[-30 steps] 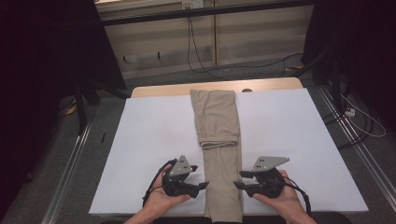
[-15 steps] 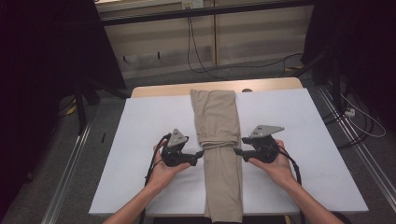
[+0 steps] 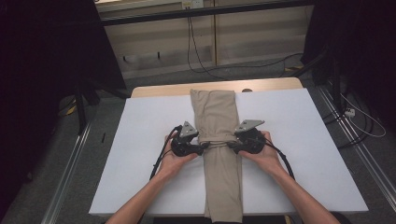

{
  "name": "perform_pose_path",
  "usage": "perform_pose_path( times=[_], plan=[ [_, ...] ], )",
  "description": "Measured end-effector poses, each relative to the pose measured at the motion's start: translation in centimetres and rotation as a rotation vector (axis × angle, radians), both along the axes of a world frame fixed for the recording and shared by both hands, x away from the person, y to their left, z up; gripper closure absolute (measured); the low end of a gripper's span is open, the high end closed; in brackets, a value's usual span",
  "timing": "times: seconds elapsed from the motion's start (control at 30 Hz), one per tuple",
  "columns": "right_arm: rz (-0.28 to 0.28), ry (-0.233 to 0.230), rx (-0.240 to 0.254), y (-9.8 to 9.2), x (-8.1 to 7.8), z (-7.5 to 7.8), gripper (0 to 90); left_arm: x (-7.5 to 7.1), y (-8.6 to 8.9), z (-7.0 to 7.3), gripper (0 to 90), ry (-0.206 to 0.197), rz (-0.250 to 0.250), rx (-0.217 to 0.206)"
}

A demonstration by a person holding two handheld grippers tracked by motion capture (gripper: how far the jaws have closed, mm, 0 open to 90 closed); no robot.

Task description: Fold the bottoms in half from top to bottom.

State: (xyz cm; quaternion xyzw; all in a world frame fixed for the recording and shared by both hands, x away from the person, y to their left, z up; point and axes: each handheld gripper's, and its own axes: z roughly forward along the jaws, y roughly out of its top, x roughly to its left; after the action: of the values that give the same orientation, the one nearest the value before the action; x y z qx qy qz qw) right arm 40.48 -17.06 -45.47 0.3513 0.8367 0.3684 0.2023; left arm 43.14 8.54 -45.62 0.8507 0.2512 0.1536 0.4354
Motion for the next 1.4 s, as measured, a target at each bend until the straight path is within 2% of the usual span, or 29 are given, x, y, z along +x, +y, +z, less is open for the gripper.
perform_pose_path(
  times=[0.1, 0.13, 0.17, 0.27, 0.3, 0.43, 0.6, 0.63, 0.73, 0.8, 0.87, 1.03, 1.1, 1.13, 1.2, 1.4],
  plan=[
    [-0.001, -0.009, -0.014, 0.2, 0.0, -0.1, 64.2, 0.0, -0.1, 0.0, 45.8, -0.013, -0.022, -0.002],
    [-0.013, -0.017, -0.019, 0.2, 0.0, -0.1, 72.0, 0.0, -0.1, -0.1, 49.9, -0.029, -0.028, 0.005],
    [-0.017, -0.024, -0.011, 0.2, 0.0, 0.0, 73.2, 0.1, -0.1, -0.2, 54.2, -0.032, -0.028, 0.011],
    [-0.027, -0.015, 0.02, -0.1, 0.1, 0.2, 80.9, 0.2, -0.4, -0.4, 59.3, -0.007, -0.04, 0.008],
    [-0.028, -0.014, 0.026, -0.2, 0.0, 0.3, 81.7, 0.2, -0.5, -0.2, 61.6, 0.001, -0.041, 0.015],
    [-0.021, 0.002, 0.055, -0.3, -0.2, 0.9, 83.0, 0.5, -0.5, 0.5, 83.6, 0.034, -0.044, -0.001],
    [-0.01, 0.011, 0.106, -0.6, -1.4, 2.3, 83.2, -0.5, 0.0, 1.4, 86.0, 0.079, -0.091, -0.037],
    [-0.002, 0.013, 0.114, -0.7, -1.6, 2.5, 83.2, -1.1, 0.2, 1.9, 86.0, 0.084, -0.101, -0.05],
    [0.025, 0.028, 0.152, -1.2, -3.3, 3.4, 83.2, -3.1, 0.4, 2.8, 85.9, 0.099, -0.135, -0.047],
    [0.044, 0.034, 0.154, -1.3, -4.7, 3.7, 83.2, -4.5, 0.5, 3.0, 85.9, 0.106, -0.165, -0.048],
    [0.063, 0.059, 0.174, -1.5, -6.3, 3.8, 83.1, -6.2, 0.8, 3.0, 85.9, 0.126, -0.199, -0.045],
    [0.121, 0.092, 0.175, -1.8, -10.8, 3.6, 83.2, -10.1, 1.3, 3.1, 85.8, 0.15, -0.275, -0.033],
    [0.137, 0.093, 0.175, -1.7, -12.3, 3.6, 83.7, -11.3, 1.7, 3.1, 85.9, 0.158, -0.294, -0.032],
    [0.148, 0.099, 0.177, -1.7, -13.2, 3.5, 83.7, -11.8, 1.9, 3.1, 85.9, 0.165, -0.292, -0.044],
    [0.167, 0.115, 0.179, -1.5, -14.4, 3.3, 83.7, -12.9, 2.3, 3.1, 85.8, 0.17, -0.308, -0.039],
    [0.212, 0.124, 0.185, -0.9, -17.9, 3.8, 83.8, -16.4, 3.4, 3.8, 85.8, 0.189, -0.359, -0.047]
  ],
)
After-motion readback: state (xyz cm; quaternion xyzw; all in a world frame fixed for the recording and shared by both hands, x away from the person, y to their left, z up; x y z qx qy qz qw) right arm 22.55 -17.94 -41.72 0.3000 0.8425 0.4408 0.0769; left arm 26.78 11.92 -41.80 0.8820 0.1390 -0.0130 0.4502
